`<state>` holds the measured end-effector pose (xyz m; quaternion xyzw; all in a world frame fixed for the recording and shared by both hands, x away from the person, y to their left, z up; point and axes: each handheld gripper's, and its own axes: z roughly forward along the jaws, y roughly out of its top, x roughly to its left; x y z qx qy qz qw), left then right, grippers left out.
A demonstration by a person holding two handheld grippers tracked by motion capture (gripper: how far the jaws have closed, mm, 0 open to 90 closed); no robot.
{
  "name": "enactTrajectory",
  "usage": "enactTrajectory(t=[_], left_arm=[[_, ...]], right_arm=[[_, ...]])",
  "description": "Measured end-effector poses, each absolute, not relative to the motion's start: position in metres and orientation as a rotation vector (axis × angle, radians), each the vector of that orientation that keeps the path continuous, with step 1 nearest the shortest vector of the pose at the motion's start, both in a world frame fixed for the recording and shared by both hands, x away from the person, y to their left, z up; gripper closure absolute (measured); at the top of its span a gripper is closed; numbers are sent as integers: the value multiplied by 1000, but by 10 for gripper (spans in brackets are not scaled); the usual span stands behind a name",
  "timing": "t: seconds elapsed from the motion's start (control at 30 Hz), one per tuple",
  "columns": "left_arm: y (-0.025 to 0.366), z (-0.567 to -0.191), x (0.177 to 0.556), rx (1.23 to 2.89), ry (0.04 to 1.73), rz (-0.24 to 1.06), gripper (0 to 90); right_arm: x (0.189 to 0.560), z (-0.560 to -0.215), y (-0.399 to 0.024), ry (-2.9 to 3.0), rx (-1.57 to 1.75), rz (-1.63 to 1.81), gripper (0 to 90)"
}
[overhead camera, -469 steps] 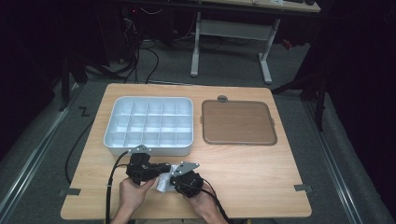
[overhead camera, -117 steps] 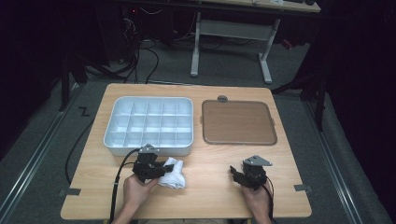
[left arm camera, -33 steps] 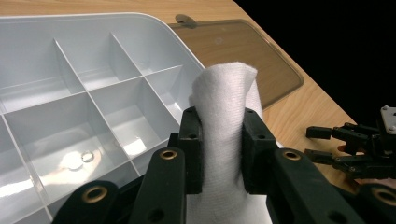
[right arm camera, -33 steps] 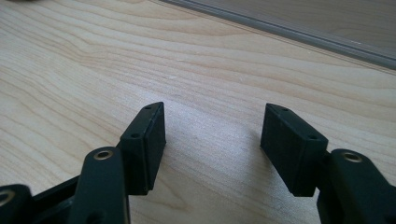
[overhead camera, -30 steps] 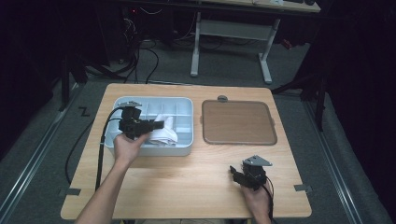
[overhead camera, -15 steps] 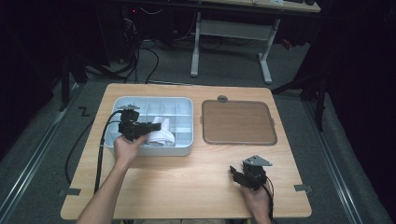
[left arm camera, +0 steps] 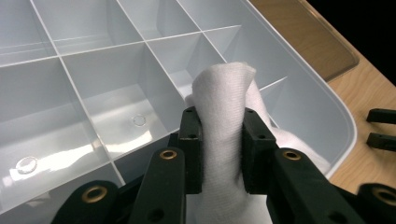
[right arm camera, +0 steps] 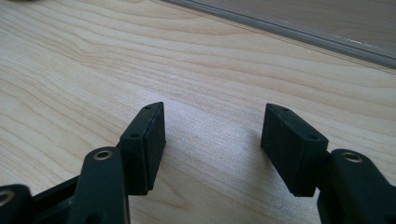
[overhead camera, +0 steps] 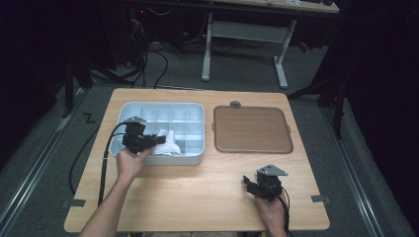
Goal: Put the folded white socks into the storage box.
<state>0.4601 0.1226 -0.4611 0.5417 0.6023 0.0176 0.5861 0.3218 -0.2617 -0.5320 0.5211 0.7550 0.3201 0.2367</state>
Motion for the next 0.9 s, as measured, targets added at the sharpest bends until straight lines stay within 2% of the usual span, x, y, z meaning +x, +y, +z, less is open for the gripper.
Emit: enactTrajectory(t=[0.9], left_arm=[[121,-474,457,1399,1376,154,741]], right_arm=[[322,-532,-262,2070,1430,878,405]])
